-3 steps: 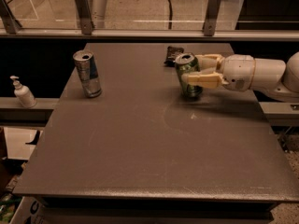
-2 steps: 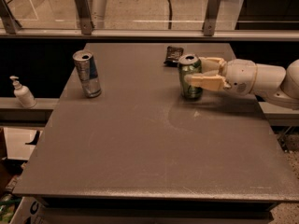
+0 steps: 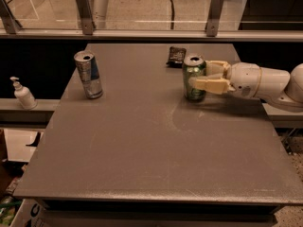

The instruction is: Place green can upright

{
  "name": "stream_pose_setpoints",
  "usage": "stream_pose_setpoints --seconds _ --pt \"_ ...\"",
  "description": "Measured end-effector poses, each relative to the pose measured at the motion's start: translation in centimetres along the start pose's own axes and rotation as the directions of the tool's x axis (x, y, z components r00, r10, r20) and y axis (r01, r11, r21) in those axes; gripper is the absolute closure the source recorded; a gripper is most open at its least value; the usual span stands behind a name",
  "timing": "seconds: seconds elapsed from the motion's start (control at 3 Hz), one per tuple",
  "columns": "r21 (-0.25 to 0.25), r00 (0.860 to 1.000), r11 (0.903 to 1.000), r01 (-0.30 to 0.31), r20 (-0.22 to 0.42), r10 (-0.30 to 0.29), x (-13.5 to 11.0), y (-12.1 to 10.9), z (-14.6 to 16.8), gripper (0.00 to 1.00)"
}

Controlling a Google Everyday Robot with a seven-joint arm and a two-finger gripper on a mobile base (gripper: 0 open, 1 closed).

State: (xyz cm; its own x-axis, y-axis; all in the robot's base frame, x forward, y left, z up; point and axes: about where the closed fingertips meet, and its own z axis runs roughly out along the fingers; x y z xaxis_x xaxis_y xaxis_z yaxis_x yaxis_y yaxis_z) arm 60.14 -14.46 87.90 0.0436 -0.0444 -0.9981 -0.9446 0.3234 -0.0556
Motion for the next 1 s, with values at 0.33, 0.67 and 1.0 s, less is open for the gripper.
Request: stream_pose_setpoints --seconds 0.33,0.67,1.0 --pt "0.01 1.0 0.9999 -0.006 0.006 0.006 0.57 -0.39 -0.69 0.59" --pt "0.01 1.0 0.9999 -0.006 0.006 0.006 0.55 -0.39 -0.7 0.36" --pt "0.019 1.0 0.9998 0.006 0.003 -0.006 0.5 -0.68 -1.45 0.13"
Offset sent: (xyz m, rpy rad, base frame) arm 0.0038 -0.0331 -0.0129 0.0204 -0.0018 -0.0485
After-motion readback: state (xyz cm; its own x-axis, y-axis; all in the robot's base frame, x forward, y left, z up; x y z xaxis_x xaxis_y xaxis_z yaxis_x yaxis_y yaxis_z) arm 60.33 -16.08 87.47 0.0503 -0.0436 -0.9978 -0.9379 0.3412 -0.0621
